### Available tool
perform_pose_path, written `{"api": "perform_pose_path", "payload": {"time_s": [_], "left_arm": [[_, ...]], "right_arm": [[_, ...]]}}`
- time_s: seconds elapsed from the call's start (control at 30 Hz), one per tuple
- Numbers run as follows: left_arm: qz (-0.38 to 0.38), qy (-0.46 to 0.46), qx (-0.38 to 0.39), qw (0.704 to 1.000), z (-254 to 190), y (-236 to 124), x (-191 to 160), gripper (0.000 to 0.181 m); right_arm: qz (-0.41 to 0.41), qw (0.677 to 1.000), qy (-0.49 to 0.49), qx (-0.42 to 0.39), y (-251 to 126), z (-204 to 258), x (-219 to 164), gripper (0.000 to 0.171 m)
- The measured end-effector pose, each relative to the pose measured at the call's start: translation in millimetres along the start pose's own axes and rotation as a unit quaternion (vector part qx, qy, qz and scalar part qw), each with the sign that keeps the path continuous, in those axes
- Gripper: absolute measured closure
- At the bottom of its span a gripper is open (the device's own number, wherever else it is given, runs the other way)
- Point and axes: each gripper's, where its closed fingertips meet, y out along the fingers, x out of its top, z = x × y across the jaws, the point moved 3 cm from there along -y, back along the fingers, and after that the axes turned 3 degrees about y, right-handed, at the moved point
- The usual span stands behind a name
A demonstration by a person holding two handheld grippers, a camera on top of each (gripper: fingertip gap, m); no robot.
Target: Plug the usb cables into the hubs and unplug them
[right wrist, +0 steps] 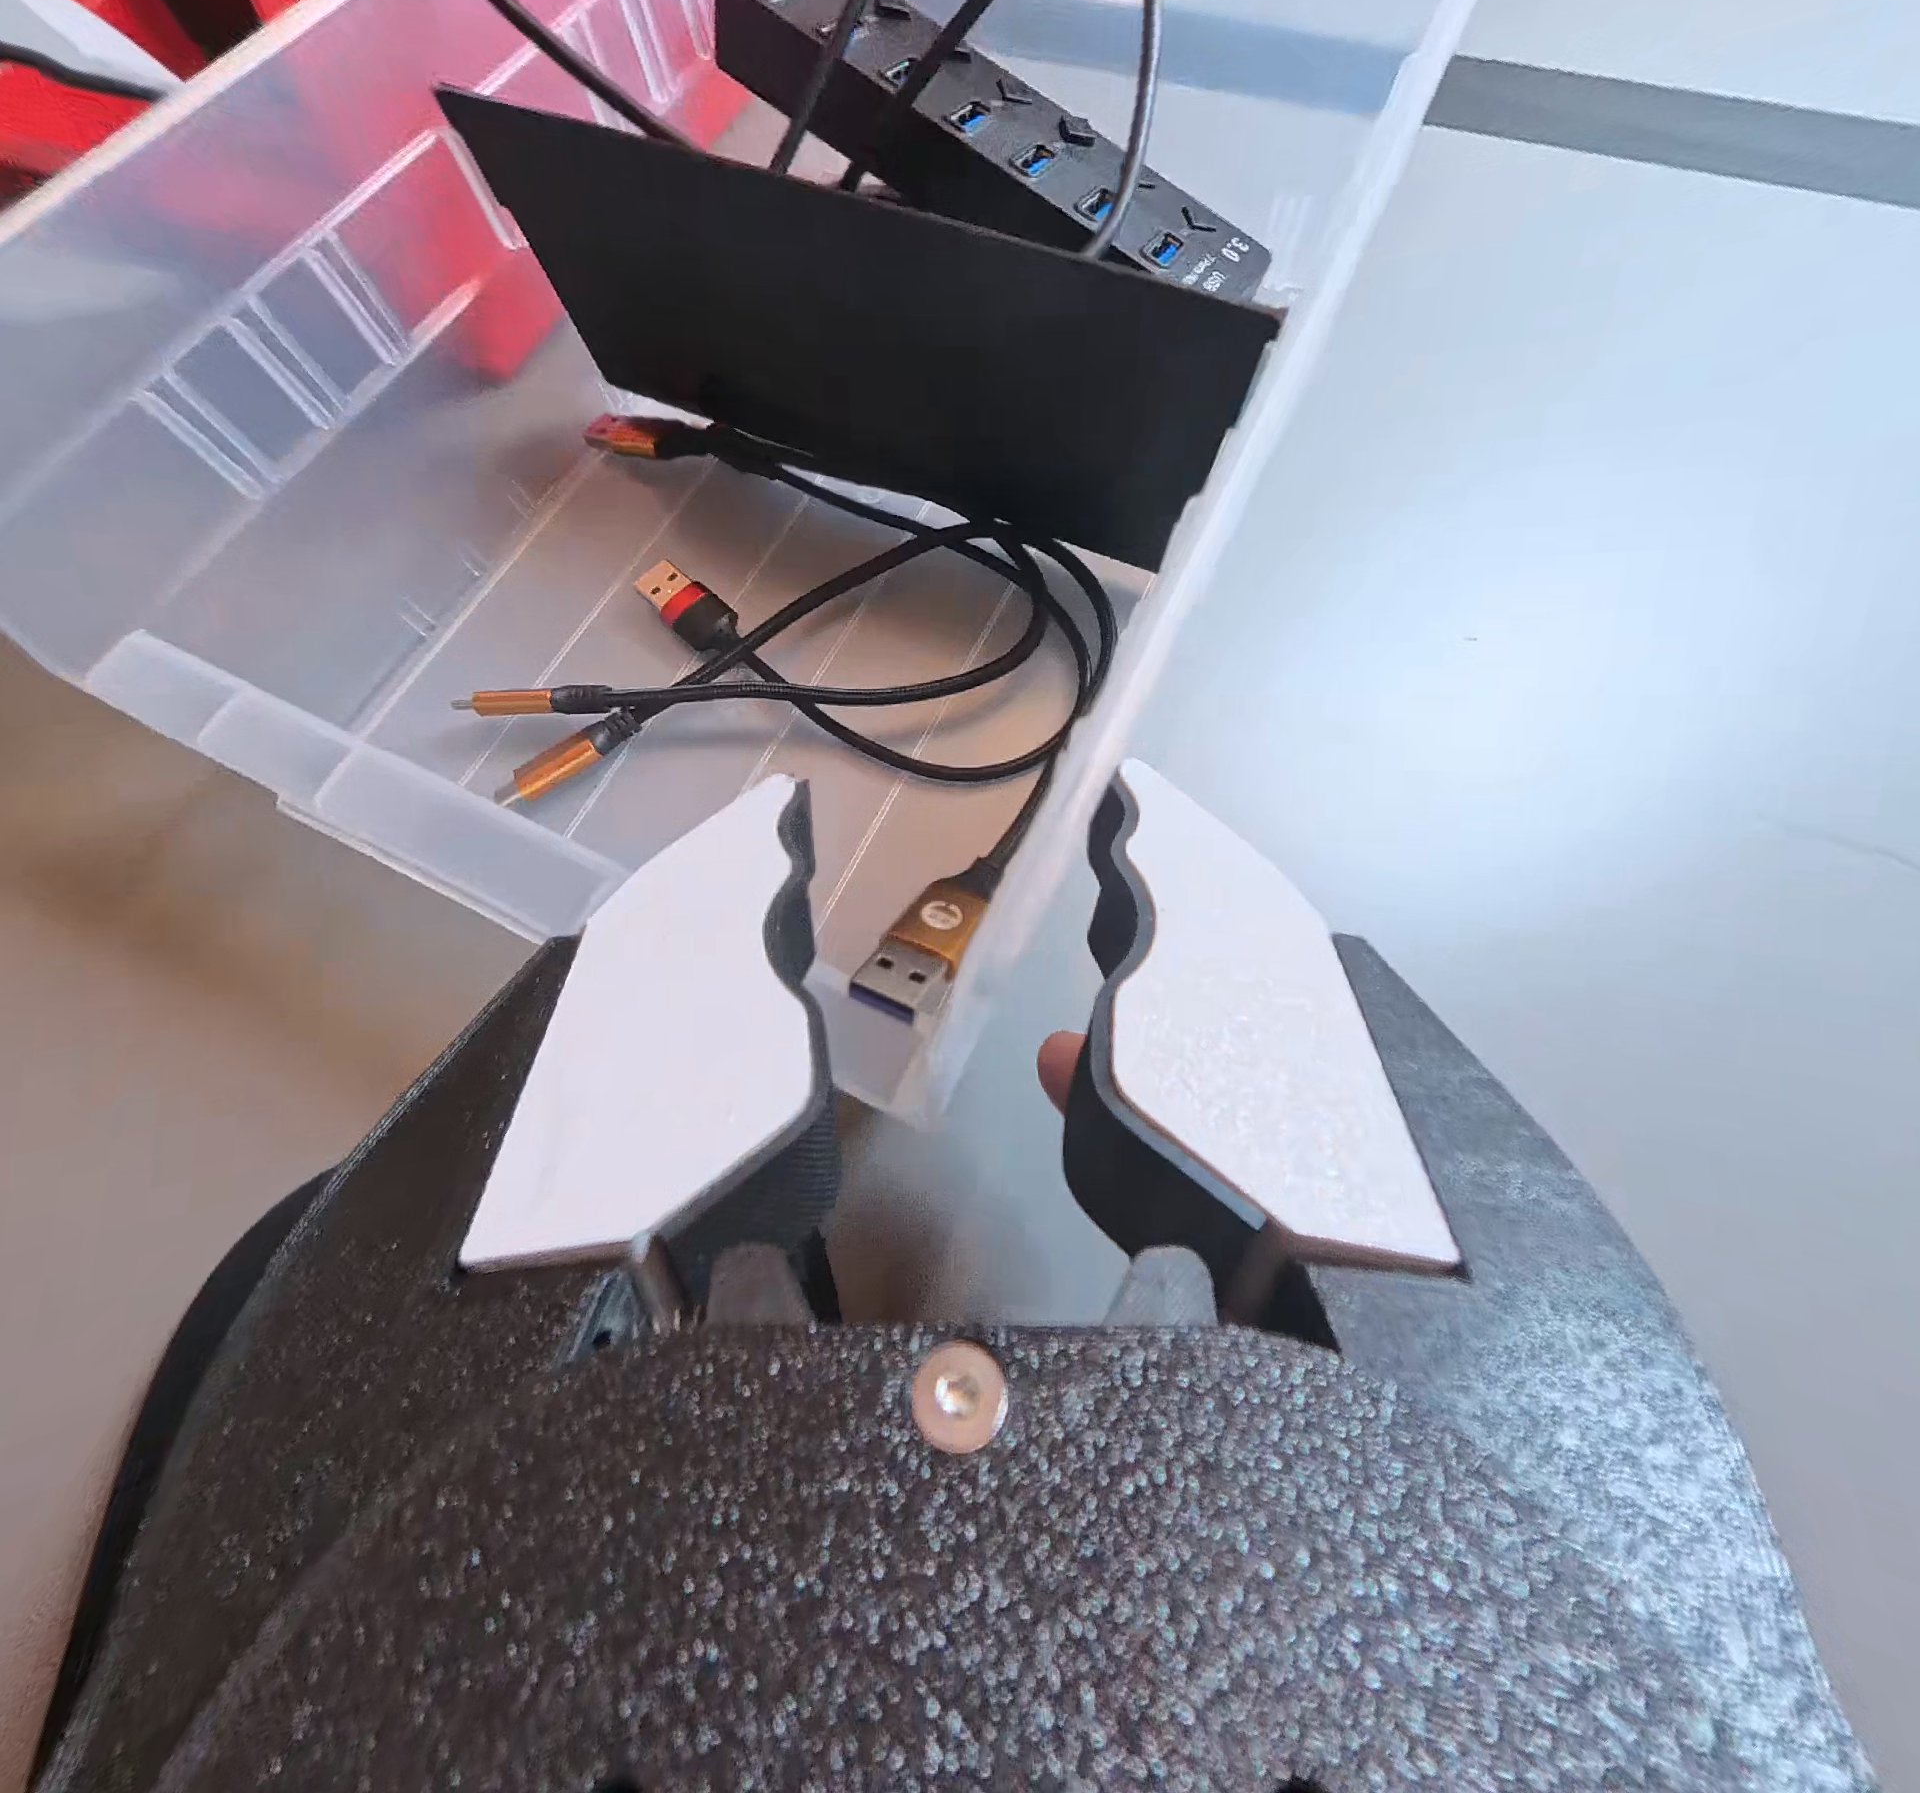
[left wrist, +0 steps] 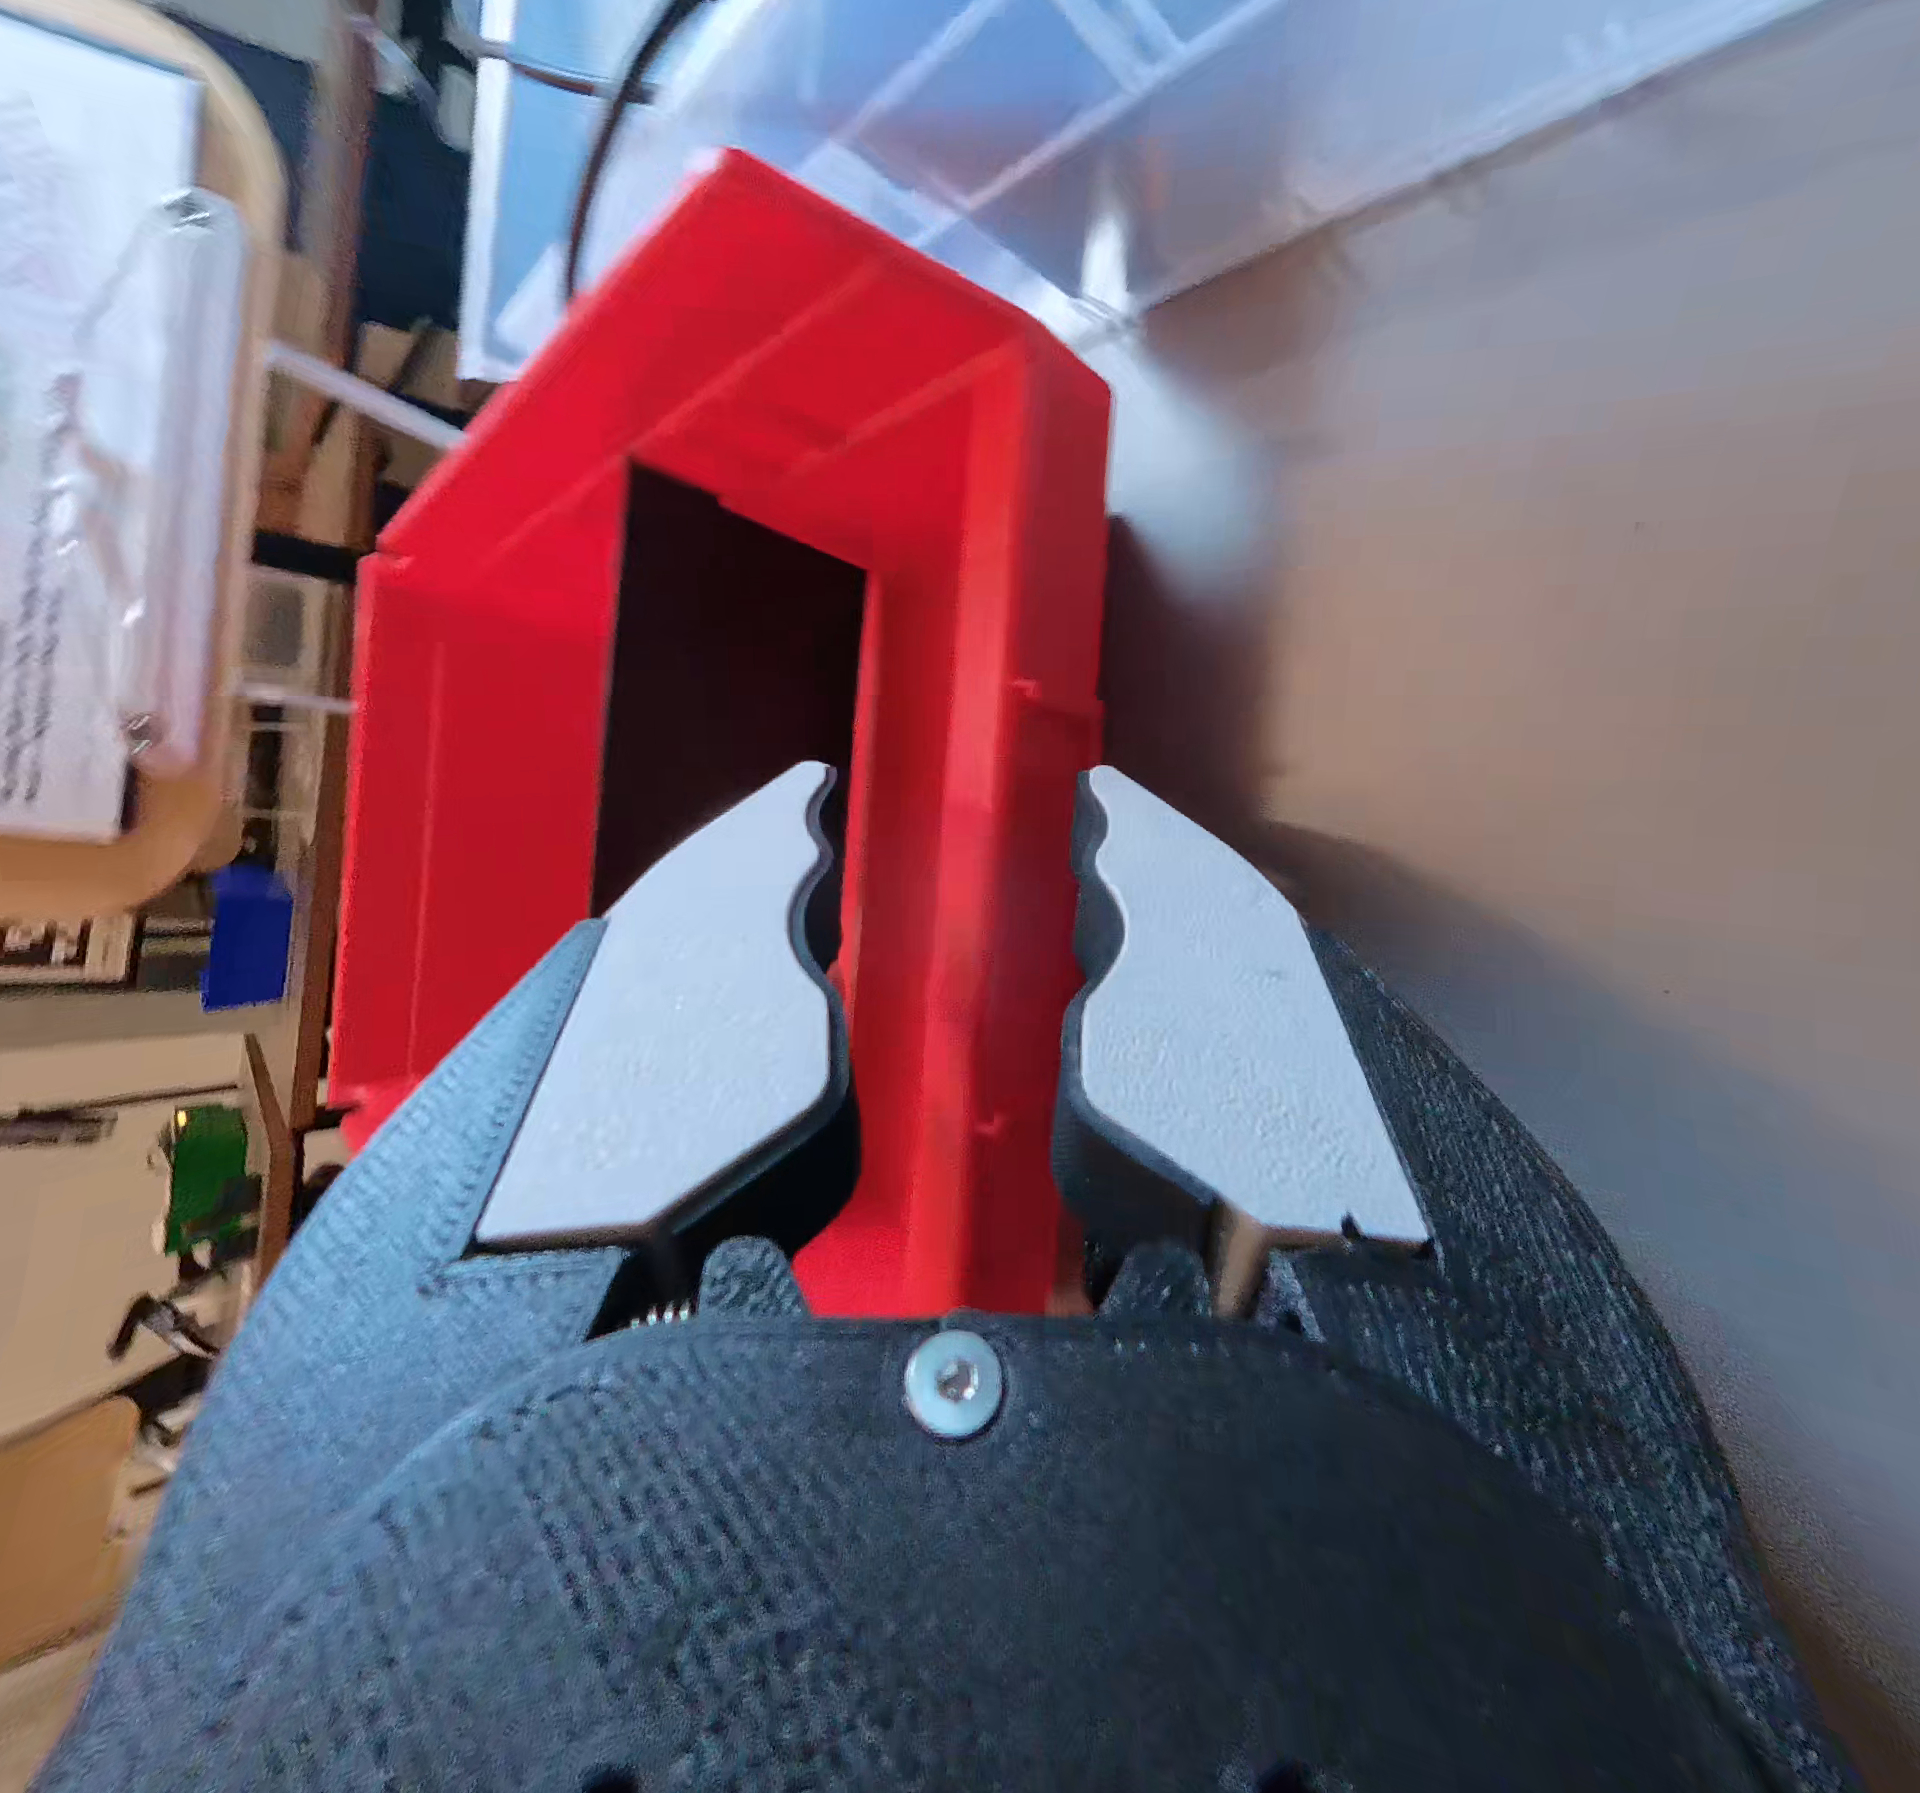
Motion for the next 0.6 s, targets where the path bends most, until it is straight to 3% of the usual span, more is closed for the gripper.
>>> {"api": "perform_pose_path", "payload": {"time_s": [0.1, 0.17, 0.27, 0.33, 0.4, 0.5, 0.6], "left_arm": [[-0.046, -0.119, 0.007, 0.992, -5, -27, 13, 0.141], [-0.079, -0.241, -0.032, 0.967, -21, -41, 33, 0.138], [-0.135, -0.415, -0.093, 0.895, -51, -50, 78, 0.132], [-0.156, -0.507, -0.095, 0.842, -63, -45, 106, 0.126], [-0.156, -0.557, -0.078, 0.812, -70, -29, 126, 0.124], [-0.127, -0.553, 0.031, 0.823, -59, -2, 125, 0.135], [-0.116, -0.55, 0.055, 0.825, -53, 6, 125, 0.144]], "right_arm": [[-0.008, 1.0, 0.019, 0.02, 0, -3, -5, 0.118], [-0.013, 0.999, 0.037, 0.033, 1, -4, -4, 0.115], [-0.025, 0.997, 0.059, 0.044, 2, -4, 2, 0.126], [-0.029, 0.996, 0.076, 0.028, -1, -8, 4, 0.138], [-0.035, 0.997, 0.064, -0.005, -4, -7, 4, 0.149], [-0.03, 0.998, 0.031, -0.037, -8, 3, 1, 0.152], [-0.043, 0.995, -0.005, -0.085, -17, 10, -4, 0.153]]}}
